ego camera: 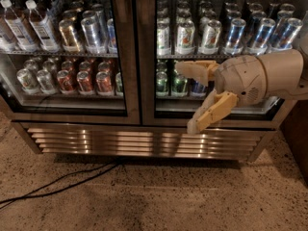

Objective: Open left fridge door

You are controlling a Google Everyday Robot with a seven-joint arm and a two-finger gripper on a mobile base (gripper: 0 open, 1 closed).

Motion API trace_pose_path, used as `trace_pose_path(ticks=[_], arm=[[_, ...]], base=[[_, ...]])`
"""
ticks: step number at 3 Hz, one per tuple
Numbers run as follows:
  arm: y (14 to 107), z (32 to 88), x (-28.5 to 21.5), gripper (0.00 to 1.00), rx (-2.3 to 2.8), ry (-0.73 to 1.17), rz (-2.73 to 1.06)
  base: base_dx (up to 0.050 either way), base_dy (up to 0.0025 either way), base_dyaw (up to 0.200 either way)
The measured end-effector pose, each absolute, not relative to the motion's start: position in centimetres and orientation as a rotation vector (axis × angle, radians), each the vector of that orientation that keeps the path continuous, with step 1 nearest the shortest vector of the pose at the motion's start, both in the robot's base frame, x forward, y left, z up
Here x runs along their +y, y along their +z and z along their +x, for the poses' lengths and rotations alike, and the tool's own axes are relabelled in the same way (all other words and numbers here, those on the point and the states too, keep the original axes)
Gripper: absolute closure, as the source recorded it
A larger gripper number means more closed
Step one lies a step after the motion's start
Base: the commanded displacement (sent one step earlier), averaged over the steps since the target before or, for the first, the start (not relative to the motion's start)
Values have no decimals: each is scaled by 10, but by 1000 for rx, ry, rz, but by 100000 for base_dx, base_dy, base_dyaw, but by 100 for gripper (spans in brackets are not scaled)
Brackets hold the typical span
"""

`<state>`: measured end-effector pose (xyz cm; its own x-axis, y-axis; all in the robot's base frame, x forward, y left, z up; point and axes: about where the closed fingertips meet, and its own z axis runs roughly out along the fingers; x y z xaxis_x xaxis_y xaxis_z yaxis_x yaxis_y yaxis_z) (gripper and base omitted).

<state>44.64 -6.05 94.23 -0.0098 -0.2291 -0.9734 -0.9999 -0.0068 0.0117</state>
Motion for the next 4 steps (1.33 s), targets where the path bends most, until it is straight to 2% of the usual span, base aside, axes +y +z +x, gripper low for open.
trace_pose_path(ticks=[2, 4], arm=[[962, 432, -58, 0, 1126, 947, -1365], [963, 431, -57, 0, 1079, 907, -1394]], base=[[0, 0, 0], [0, 0, 0]])
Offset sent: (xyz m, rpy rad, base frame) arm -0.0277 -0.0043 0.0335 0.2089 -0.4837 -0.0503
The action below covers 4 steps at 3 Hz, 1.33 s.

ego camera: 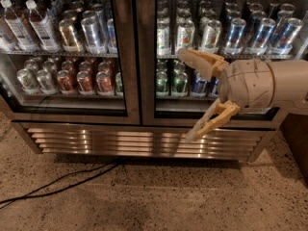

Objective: Open left fridge door

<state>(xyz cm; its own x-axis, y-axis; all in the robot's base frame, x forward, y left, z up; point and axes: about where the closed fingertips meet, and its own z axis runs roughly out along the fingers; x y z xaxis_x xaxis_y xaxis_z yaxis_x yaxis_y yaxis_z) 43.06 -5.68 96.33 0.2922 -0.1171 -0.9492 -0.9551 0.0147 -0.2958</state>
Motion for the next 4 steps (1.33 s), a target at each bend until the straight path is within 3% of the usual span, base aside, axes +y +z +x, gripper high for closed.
trace_pose_path(ticks=[1, 2, 4], arm=[[997, 447, -43, 0, 1126, 982, -1333], [997, 447, -43, 0, 1126, 982, -1333], [997, 447, -43, 0, 1126, 982, -1333]], base=[[0, 0, 0], [4444, 204, 9216], [4949, 1, -34]])
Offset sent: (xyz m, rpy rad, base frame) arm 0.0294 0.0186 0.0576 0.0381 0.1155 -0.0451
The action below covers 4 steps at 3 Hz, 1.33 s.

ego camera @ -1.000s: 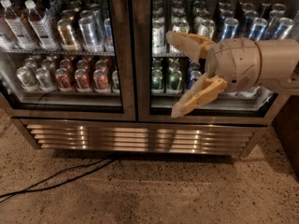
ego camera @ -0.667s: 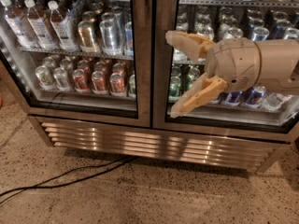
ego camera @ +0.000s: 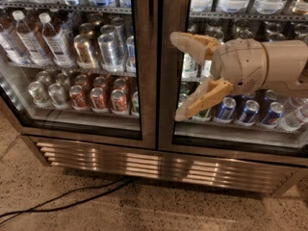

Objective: Open left fridge door

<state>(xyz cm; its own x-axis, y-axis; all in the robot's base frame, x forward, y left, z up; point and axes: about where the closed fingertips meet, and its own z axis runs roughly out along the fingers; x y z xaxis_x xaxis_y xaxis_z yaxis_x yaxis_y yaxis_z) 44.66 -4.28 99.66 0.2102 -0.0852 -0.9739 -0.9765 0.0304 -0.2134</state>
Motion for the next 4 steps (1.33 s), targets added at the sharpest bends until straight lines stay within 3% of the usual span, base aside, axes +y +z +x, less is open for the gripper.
trace_pose_path(ticks=[2, 4], arm=[[997, 447, -43, 0, 1126, 982, -1333], [1025, 452, -42, 0, 1113, 976, -1295]], base=[[4998, 0, -24], [0, 0, 0]])
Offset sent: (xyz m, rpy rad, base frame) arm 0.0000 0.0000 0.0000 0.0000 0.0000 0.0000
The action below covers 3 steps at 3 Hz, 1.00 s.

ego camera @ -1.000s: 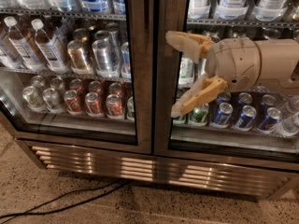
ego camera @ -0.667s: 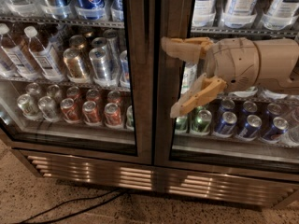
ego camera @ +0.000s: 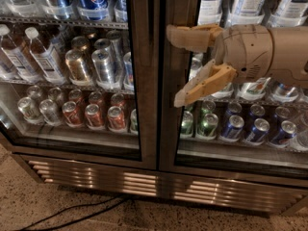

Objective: Open left fridge door

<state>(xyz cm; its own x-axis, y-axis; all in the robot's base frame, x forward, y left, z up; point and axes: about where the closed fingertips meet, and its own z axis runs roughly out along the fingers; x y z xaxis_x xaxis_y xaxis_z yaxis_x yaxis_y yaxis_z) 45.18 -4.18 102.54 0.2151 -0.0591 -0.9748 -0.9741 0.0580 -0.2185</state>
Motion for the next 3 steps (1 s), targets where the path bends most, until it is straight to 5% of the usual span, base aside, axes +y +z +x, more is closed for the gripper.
trace_pose_path(ticks=[1, 2, 3], arm=[[1025, 452, -42, 0, 1113, 976, -1295], [1025, 452, -42, 0, 1113, 976, -1295], [1025, 448, -44, 0, 1113, 976, -1296]], base=[[-1, 0, 19998], [0, -1, -19791], [0, 0, 0]])
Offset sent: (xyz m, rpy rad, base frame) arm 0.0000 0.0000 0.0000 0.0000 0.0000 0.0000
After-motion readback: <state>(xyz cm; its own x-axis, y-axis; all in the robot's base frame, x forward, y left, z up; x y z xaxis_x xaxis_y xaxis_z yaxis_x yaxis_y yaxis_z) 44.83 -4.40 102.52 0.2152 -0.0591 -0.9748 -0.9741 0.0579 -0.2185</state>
